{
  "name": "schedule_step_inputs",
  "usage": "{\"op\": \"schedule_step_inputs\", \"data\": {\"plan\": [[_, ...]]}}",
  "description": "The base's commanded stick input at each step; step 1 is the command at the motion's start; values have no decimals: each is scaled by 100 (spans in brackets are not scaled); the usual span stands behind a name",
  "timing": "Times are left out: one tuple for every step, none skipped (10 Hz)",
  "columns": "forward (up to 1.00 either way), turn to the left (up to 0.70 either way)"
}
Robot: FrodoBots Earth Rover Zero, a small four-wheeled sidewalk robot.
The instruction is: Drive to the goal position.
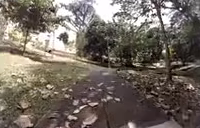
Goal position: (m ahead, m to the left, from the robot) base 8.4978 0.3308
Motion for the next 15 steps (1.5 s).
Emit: {"op": "schedule_step_inputs", "data": {"plan": [[100, 0], [100, 0], [100, 0], [100, 0], [100, 0], [100, 0], [100, 0], [80, 0], [9, 0], [0, 0], [0, 0], [0, 0], [0, 0], [0, 0], [0, 0]]}}
